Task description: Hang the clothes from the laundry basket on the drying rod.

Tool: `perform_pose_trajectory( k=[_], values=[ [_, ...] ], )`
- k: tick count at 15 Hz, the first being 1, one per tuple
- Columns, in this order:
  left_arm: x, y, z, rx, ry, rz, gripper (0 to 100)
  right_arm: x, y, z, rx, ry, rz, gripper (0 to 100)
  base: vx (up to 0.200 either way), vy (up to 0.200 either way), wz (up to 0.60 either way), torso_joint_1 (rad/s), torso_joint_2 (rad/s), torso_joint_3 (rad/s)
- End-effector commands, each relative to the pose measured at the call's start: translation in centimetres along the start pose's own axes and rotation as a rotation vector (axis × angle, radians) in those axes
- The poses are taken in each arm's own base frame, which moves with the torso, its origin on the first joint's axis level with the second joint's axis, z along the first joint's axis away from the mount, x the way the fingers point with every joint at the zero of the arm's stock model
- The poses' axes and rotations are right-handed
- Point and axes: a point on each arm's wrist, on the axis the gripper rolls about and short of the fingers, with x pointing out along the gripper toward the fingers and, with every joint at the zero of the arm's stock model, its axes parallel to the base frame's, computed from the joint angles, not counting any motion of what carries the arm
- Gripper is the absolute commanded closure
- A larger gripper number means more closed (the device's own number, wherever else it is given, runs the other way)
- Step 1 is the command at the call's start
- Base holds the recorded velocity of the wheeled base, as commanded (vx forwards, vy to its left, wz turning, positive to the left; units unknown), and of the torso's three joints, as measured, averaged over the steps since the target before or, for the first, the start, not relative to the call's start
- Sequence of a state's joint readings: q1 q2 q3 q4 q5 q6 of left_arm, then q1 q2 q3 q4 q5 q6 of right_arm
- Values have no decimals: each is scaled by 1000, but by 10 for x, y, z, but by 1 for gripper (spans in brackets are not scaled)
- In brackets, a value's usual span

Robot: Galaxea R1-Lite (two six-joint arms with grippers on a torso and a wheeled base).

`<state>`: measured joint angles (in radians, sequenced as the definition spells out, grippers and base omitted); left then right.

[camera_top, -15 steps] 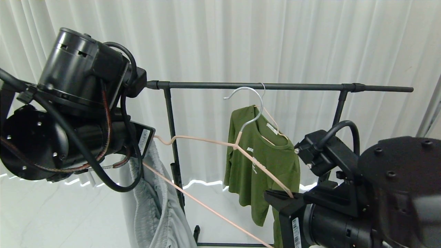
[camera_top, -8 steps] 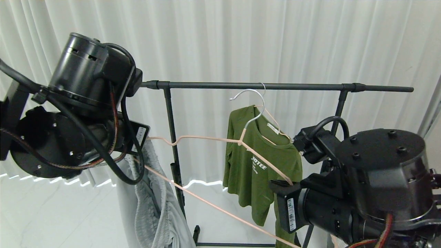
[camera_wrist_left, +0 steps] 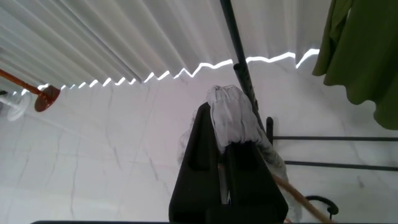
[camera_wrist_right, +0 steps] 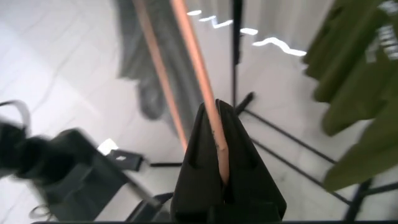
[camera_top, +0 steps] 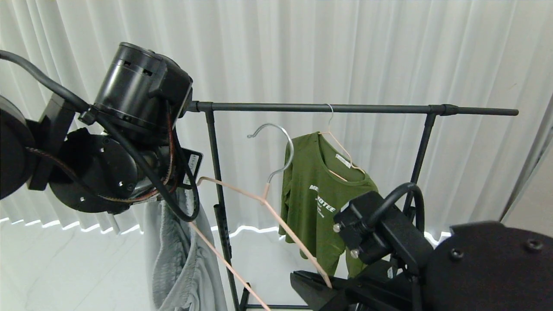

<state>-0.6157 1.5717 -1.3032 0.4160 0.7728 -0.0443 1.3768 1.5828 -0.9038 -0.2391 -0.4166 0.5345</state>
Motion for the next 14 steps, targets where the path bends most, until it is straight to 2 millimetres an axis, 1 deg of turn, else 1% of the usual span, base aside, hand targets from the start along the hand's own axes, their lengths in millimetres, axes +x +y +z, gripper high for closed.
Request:
perform_pose_trajectory(
  k=[1,2,4,6,8,9,11,13,14],
  values=[
    [4,-2,2,-1,4,5,100,-1,6,-5,-5,16,23,100,0,0,0,0,0,0],
    [5,-3,3,-1,4,5,100,6,6,-9,0,33,13,100,0,0,0,0,0,0],
    [6,-2,3,-1,6,9,100,12,3,-12,22,42,-13,100,0,0,0,0,0,0],
    [9,1,2,-3,18,22,100,15,-5,-7,47,21,-51,100,0,0,0,0,0,0],
    [7,1,2,-3,15,20,100,16,-11,0,66,-8,-72,100,0,0,0,0,0,0],
    [5,0,3,-6,7,12,100,17,-11,2,73,-22,-65,100,0,0,0,0,0,0],
    [-7,-1,4,-31,-21,-16,100,24,-9,3,79,-42,-50,100,0,0,0,0,0,0],
    [-14,-5,3,-27,-35,-39,100,30,-8,-1,72,-37,-46,100,0,0,0,0,0,0],
    [-19,-10,4,-36,-48,-62,100,37,-8,-5,61,-23,-53,100,0,0,0,0,0,0]
  ],
)
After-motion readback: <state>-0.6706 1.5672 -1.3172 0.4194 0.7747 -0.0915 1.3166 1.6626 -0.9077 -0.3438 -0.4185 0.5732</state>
